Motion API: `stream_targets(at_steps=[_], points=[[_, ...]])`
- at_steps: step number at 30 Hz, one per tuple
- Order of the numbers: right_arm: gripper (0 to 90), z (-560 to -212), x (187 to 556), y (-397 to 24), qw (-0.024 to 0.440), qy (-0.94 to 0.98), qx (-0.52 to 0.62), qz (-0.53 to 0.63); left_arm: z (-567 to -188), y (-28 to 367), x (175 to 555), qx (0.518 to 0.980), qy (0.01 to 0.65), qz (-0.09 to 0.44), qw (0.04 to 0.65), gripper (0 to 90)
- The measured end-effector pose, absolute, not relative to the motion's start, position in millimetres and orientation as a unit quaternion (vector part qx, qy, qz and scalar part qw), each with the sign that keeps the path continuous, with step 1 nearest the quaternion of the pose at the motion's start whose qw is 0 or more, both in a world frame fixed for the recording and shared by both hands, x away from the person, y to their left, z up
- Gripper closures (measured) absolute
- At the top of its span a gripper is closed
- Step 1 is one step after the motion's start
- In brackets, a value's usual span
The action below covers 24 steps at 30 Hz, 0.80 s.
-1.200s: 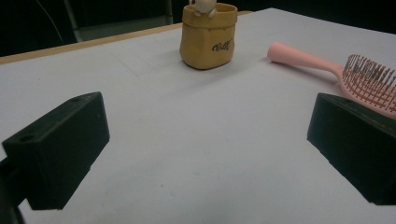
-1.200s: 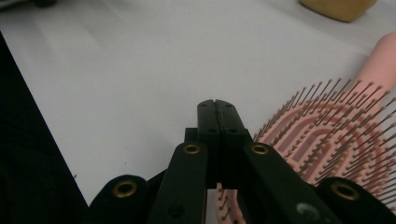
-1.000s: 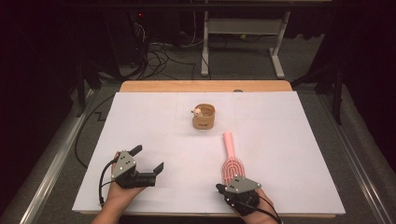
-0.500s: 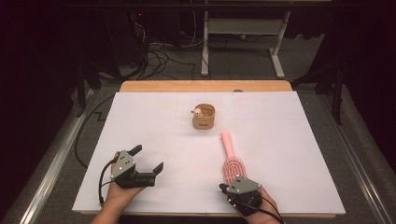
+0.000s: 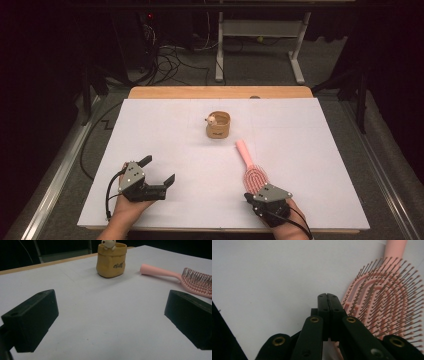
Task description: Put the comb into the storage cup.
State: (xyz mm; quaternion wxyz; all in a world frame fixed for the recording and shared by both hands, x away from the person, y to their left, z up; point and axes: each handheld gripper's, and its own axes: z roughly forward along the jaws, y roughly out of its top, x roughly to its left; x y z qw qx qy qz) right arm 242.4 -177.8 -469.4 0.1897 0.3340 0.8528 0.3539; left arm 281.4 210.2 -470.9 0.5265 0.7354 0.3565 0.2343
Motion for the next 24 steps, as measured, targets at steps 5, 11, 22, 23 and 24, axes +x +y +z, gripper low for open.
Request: stream_targets(at_steps=[5,11,22,23,24], points=[[90.0,-468.5,246.5,-185.8,0.189,0.848,0.345,0.356,-471.1,209.9,281.4,0.737,0.355,0.234,0.526,0.0],[90.0,-467.2,249.8,-193.6,0.196,0.843,0.355,0.353,-471.0,210.3,281.4,0.737,0.355,0.234,0.525,0.0],[90.0,-466.3,257.9,-212.7,0.203,0.827,0.387,0.353,-471.0,210.7,281.7,0.736,0.356,0.233,0.526,0.1],[90.0,-466.3,257.9,-212.7,0.203,0.827,0.387,0.353,-471.1,210.7,281.8,0.736,0.356,0.233,0.526,0.1],[90.0,-465.9,259.4,-216.5,0.204,0.824,0.392,0.354,-471.1,210.6,281.8,0.737,0.356,0.234,0.526,0.1]])
